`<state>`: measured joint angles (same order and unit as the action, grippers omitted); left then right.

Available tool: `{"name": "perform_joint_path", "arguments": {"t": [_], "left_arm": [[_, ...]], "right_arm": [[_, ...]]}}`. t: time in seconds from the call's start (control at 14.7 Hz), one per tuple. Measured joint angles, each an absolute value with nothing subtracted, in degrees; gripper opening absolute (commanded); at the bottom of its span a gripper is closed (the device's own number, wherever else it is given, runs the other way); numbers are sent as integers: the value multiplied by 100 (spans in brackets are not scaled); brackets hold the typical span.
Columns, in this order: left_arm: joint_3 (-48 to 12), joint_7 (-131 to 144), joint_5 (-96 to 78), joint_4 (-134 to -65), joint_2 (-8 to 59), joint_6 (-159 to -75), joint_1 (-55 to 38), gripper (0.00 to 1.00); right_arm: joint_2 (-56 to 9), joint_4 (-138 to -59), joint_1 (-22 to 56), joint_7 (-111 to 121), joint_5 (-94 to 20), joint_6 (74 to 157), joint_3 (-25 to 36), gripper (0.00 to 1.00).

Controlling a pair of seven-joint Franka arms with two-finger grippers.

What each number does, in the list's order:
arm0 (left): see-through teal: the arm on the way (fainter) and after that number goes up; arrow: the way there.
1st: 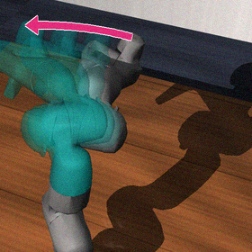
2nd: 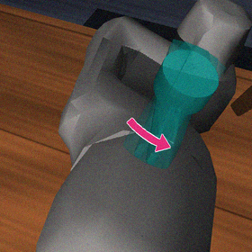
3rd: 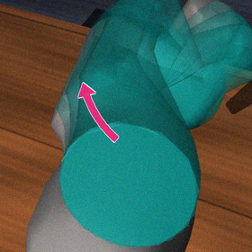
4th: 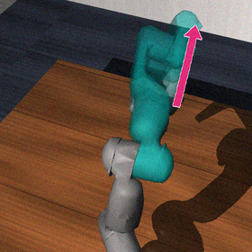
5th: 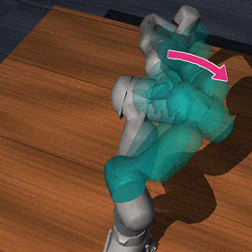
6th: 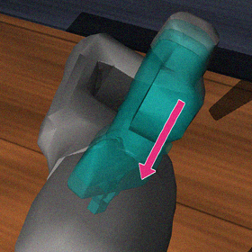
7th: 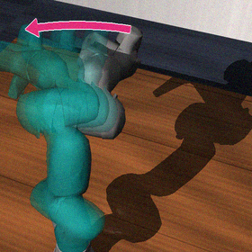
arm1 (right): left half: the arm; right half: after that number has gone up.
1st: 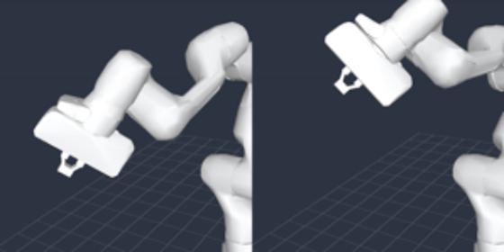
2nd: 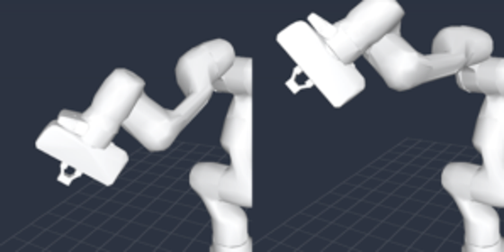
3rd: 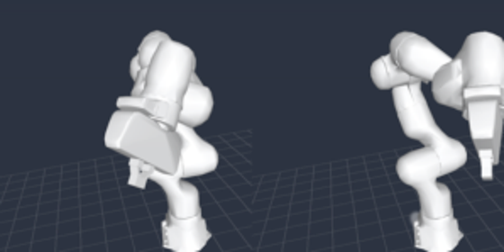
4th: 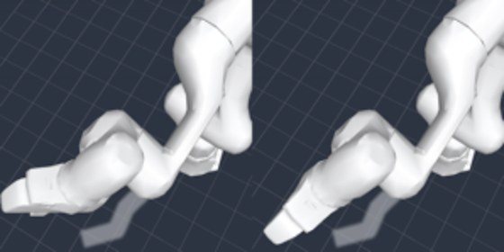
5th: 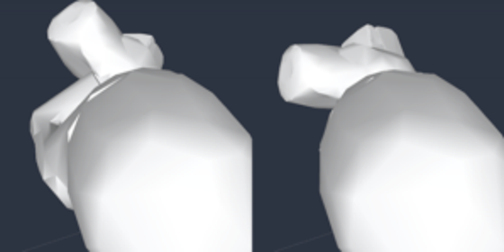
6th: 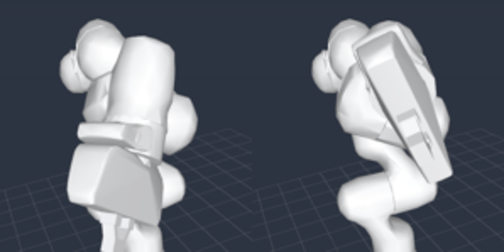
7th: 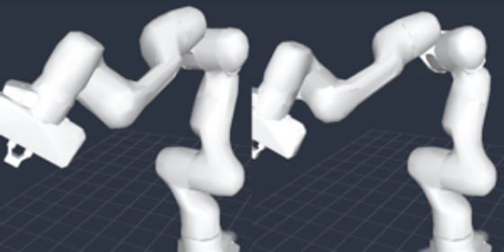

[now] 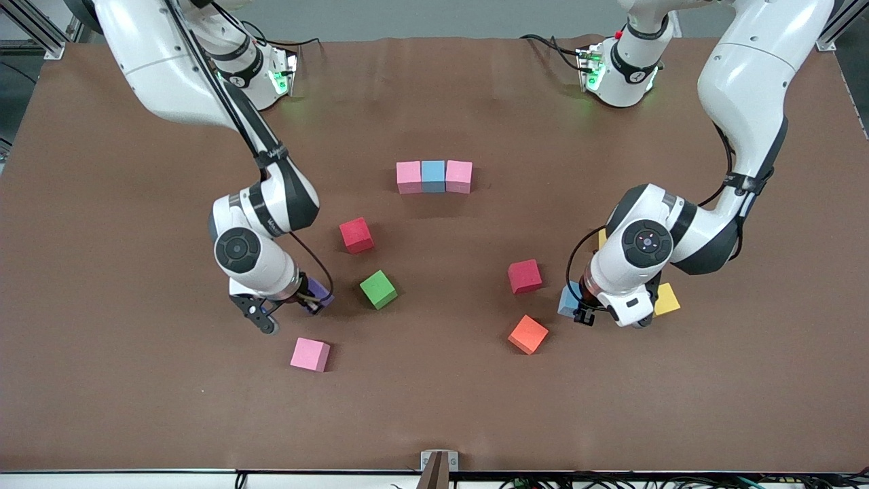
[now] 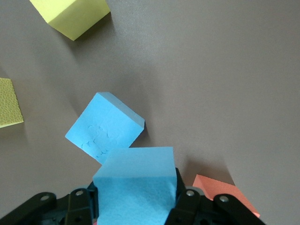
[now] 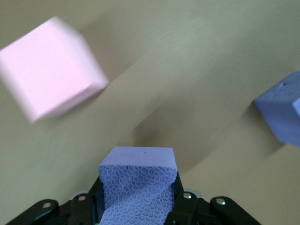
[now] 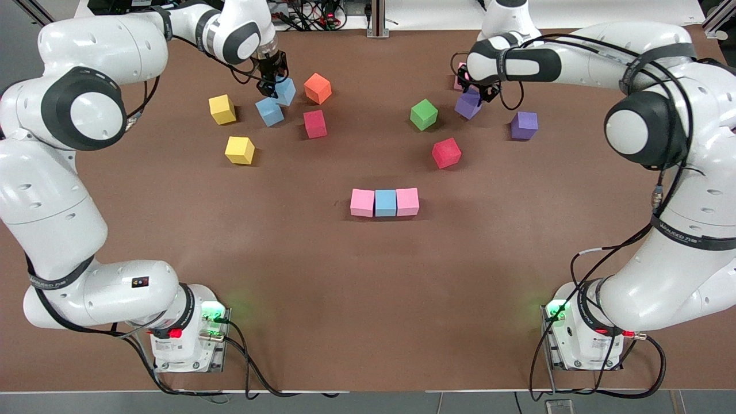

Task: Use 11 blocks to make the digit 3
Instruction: 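Carry the purple cube to the pink-blue row with the right gripper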

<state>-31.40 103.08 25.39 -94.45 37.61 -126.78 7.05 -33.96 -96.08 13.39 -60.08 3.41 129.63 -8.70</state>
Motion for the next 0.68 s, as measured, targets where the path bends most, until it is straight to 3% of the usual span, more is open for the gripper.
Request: {"name": "perform_joint_path", "arguments": {"t": [0.34,0.68], "left_arm": [[-3140,10308,2539,-9446,3765,-12678,705,26],[-3140,10308,2539,-9447,3765,-12678,704,26]], "right_arm": [[-2821,-9621,1040,-4948,341,12199,-1855,1],[-2501,-10005,1180,-4718,348,12167,-2533,1]]}}
